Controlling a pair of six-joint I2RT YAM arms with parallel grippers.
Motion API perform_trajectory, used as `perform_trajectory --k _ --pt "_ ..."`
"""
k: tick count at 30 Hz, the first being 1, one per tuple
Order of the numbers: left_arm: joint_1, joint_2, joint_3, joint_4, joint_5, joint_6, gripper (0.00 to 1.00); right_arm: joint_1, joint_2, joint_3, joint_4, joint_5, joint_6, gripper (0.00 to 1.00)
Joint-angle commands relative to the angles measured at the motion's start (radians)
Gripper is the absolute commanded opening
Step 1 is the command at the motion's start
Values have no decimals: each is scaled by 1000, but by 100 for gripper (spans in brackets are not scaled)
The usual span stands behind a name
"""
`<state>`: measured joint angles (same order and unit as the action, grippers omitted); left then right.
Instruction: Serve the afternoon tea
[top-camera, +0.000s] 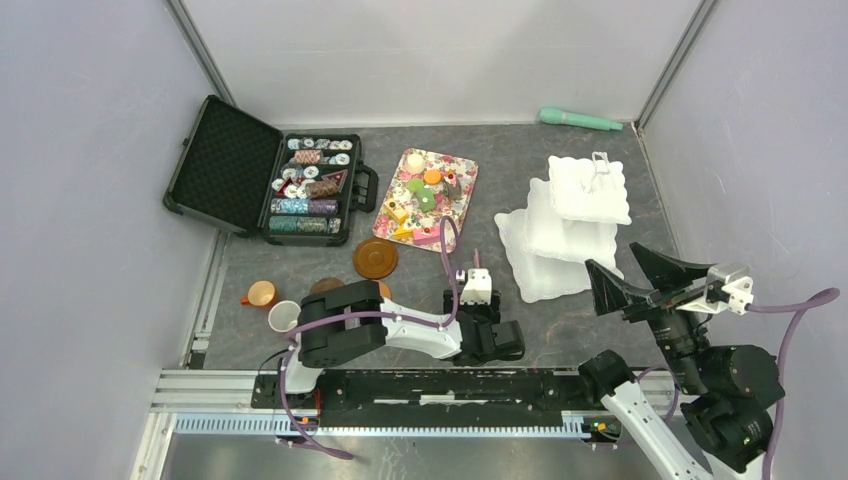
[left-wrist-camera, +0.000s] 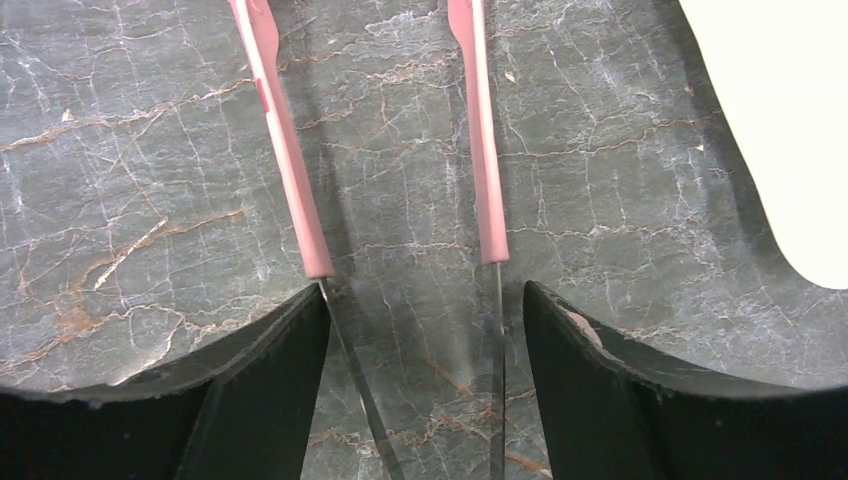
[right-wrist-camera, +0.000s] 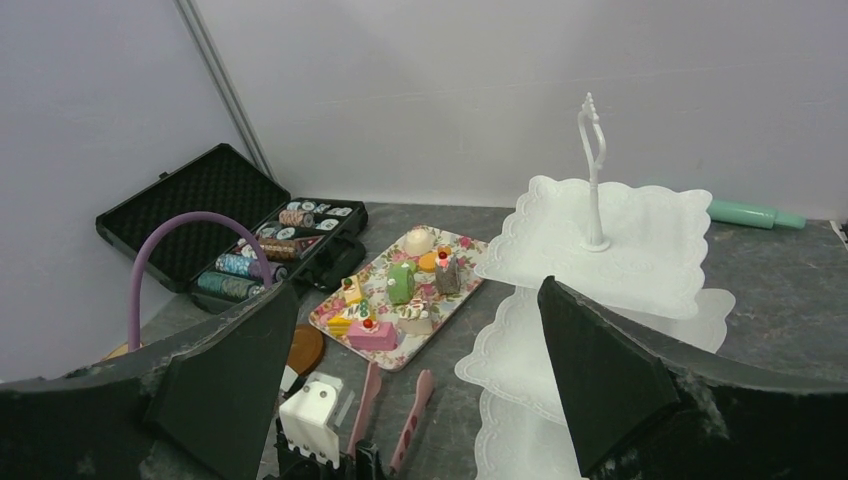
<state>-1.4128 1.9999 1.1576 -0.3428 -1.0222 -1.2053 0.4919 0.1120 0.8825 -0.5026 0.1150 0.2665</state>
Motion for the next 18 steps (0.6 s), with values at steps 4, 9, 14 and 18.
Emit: perform_trajectory --k 4,9,14,18 --pt "3 8 -6 -1 14 -3 66 4 -13 -12 22 19 15 98" --pt "1 -27 0 -3 31 71 61 4 -13 -11 20 25 12 98" --pt "1 -104 13 -24 78 244 61 4 3 26 -4 33 -12 98" --pt "3 -208 -20 -33 175 343 59 4 26 65 -27 42 -36 98"
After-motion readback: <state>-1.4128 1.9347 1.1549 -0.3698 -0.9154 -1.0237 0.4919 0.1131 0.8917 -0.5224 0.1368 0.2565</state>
